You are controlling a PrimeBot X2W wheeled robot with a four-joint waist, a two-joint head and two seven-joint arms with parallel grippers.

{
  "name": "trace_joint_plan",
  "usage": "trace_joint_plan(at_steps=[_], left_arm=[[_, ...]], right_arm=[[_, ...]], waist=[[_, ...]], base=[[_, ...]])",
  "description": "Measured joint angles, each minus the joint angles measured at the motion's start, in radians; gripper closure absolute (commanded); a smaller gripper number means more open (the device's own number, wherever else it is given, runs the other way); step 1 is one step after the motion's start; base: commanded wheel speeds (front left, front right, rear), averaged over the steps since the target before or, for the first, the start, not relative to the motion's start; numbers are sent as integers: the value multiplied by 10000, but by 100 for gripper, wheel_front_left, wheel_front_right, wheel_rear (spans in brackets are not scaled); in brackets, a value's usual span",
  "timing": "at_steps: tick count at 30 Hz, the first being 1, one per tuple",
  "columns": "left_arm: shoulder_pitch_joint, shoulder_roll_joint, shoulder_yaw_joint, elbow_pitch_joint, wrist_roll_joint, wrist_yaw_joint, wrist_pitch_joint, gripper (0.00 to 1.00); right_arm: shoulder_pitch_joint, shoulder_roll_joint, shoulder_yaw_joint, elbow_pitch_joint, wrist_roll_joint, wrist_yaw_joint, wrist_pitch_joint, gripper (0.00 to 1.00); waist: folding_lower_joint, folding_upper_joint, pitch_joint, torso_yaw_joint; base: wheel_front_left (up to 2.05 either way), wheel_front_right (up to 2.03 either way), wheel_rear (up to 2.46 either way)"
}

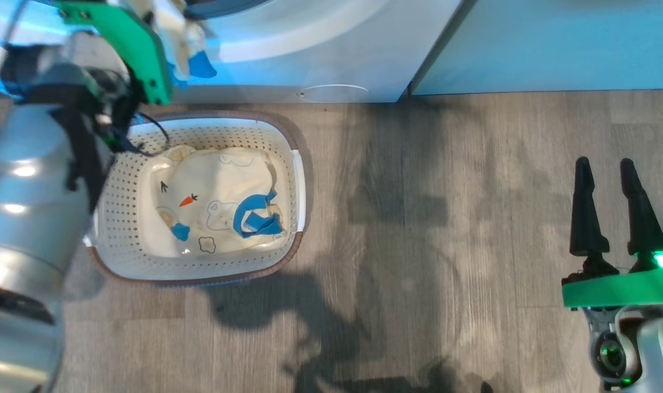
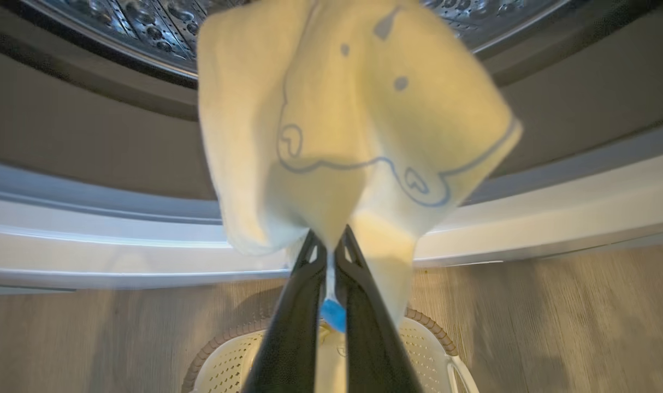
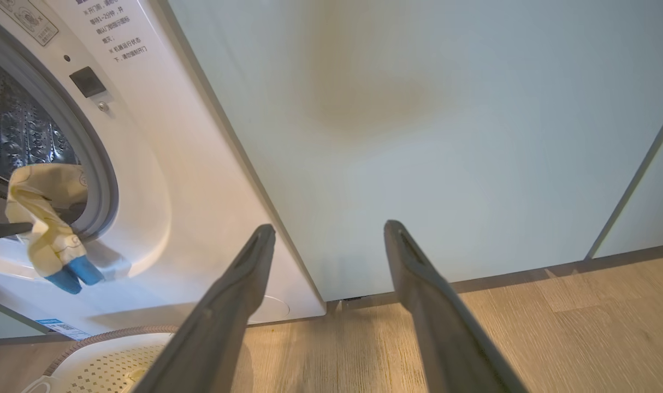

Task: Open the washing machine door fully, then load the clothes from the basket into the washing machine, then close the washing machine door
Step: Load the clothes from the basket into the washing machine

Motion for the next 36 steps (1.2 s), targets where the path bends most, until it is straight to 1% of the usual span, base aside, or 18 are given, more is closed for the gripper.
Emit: trace_joint_plan(at_steps=[3,9,10,16,19,21,26,29,32,36], left_arm=[[0,483,144,-874,-148,345,635,100],[0,1195,349,-2504,-228,1145,1509,100],[0,1195,349,-2504,-228,1145,1509,100],[-33,1710,639,-3446,-221,1852,1747,100],[-216,1956,635,-3632,19,2094,1743,100],[-418,2134,591,-3749,299,2140,1735,100],[-938,2349,591,-3827,560,2309,1689,100],[-1244,2474,606,-3808,725,2366,1476,100],[-1674,2523,642,-3751,953,2456,1118,100],[-2361,2615,725,-3436,1333,2456,211,100]], right_arm=[[46,0,81,-6,90,0,0,0],[56,0,159,-8,301,0,0,0],[56,0,159,-8,301,0,0,0],[-90,2,297,-12,545,0,0,0],[-288,2,383,-48,648,0,0,0],[-391,2,433,-54,702,0,0,0],[-589,2,577,-54,903,0,0,0],[-721,2,708,-56,978,0,0,0],[-861,2,763,-59,1058,0,0,0],[-1027,2,886,-67,1149,0,0,0]], waist=[[0,0,54,-140],[0,0,313,-485],[0,0,313,-485],[1,0,736,-819],[1,0,977,-977],[1,0,1137,-1079],[2,0,1530,-1309],[1,0,1753,-1443],[2,-1,1979,-1557],[3,0,2271,-1699]], base=[[0,0,0],[0,0,0],[0,0,0],[0,0,0],[0,0,0],[0,0,0],[0,0,0],[0,0,0],[0,0,0],[0,0,0]])
